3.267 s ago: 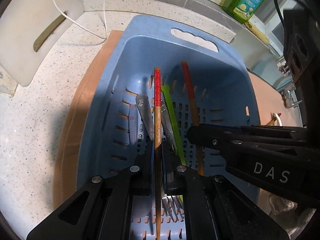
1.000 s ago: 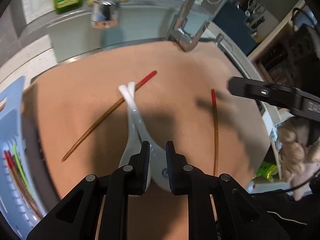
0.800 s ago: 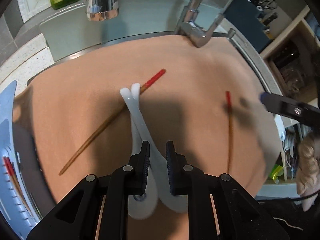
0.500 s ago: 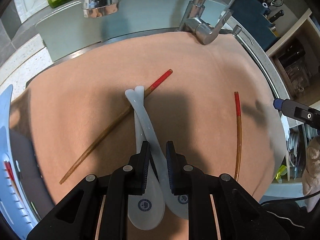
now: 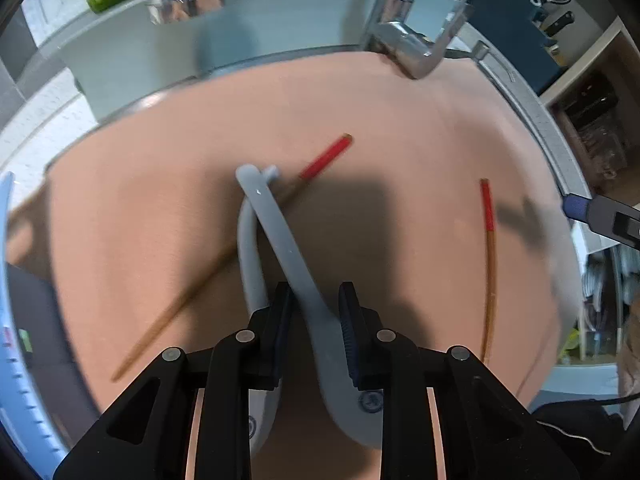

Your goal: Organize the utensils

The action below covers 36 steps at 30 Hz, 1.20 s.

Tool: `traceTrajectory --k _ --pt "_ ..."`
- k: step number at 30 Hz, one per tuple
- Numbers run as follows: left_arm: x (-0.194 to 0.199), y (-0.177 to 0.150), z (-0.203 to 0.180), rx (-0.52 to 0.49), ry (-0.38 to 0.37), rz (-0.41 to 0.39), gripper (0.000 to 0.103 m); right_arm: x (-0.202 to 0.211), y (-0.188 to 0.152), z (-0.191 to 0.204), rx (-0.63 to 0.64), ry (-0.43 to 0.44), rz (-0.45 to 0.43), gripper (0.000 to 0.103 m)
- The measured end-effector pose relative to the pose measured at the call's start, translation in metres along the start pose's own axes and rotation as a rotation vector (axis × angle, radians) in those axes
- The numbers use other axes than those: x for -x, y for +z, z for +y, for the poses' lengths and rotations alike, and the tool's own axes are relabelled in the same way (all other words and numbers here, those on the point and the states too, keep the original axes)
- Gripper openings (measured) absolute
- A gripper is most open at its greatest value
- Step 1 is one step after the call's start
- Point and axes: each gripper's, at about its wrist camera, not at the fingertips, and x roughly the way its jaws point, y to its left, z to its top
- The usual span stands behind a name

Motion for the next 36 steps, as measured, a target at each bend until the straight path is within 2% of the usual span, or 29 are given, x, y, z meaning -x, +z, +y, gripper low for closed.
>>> traceTrajectory --k 8,9,14,16,22,24,25,30,36 --pt "-0.002 -0.004 -0.032 -0.088 -0.09 -0.002 0.023 -0.013 0.005 0.004 -0.009 0.013 0.036 0.066" --pt "-0.002 -0.005 -0.035 -0.102 -0.089 -0.001 0.027 -0.015 0.006 0.006 -0.008 0.018 0.041 0.066" --pt "0.011 -0.011 -0.032 -0.116 -0.045 -0.018 0.027 -0.029 0.012 0.019 -0.002 0.046 0.068 0.066" --pt "0.02 -0.015 -0.028 -0.132 -0.023 -0.026 0.033 -0.037 0.013 0.023 -0.011 0.064 0.09 0.066" --pt "0.035 -0.03 -0.014 -0.17 -0.003 -0.003 0.035 -0.062 0.008 0.035 -0.068 0.155 0.204 0.065" --pt "0.035 -0.034 -0.011 -0.181 -0.004 0.015 0.038 -0.073 0.004 0.039 -0.089 0.171 0.244 0.062" --pt "0.034 -0.036 -0.012 -0.195 -0.006 0.023 0.041 -0.078 0.003 0.04 -0.098 0.171 0.26 0.061" --pt "0.032 -0.043 -0.022 -0.27 0.026 0.043 0.042 -0.101 -0.002 0.04 -0.13 0.138 0.301 0.057" --pt "0.02 -0.039 -0.025 -0.284 0.021 0.066 0.042 -0.118 0.002 0.044 -0.17 0.155 0.294 0.053"
